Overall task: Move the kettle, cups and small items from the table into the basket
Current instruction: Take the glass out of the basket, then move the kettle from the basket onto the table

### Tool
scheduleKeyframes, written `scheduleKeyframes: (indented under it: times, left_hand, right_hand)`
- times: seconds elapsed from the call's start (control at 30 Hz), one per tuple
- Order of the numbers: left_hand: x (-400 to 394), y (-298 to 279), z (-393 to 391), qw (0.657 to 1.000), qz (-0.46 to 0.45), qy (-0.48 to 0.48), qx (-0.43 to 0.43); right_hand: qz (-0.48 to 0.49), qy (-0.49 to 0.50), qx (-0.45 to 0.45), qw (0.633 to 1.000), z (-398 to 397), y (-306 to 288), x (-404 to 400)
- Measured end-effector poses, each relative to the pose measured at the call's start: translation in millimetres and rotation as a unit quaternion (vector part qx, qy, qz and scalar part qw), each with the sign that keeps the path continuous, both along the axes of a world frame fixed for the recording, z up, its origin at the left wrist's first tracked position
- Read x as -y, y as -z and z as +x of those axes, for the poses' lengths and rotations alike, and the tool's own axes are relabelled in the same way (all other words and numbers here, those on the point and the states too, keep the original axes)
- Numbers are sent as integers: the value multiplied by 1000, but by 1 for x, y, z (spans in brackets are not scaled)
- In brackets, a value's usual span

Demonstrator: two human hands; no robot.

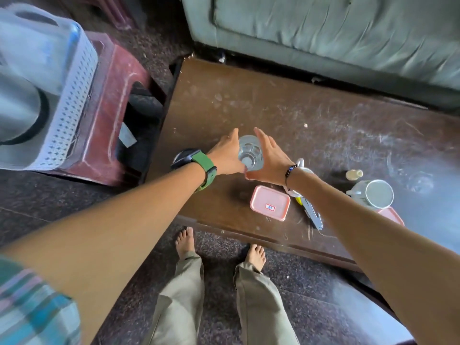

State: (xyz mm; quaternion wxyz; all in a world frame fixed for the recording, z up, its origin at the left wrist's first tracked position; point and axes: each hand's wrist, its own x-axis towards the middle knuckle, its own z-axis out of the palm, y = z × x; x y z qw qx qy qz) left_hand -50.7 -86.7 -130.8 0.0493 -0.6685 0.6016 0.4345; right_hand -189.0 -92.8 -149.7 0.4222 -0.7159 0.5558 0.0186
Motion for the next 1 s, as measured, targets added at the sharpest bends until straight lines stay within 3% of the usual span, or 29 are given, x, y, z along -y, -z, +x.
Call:
scheduleKeyframes:
  times: [0.2, 0.4, 0.53, 0.63, 0.77, 1.0]
  left_hand:
    - [13, -83, 80, 981, -69, -178, -38]
    - [-39, -176, 215, 944, -144, -297, -8]
    - [-95, -219, 297, 909, -178, -377, 7]
    - [-128, -229, 339, 876, -195, -442, 9]
    - [-149, -214, 384, 834, -209, -510, -15]
    - [-139, -163, 420, 830, -207, -518, -29]
  right_hand:
    - [-50, -27, 43, 997, 60, -70, 23]
    - [-49, -74, 144, 986, 204, -134, 18]
    - [7, -59, 215, 975, 304, -166, -2]
    - [62, -39, 267, 961, 363, -180, -17]
    - [107, -39, 258, 959, 430, -177, -32]
    - [175, -9, 234, 956, 500, -136, -52]
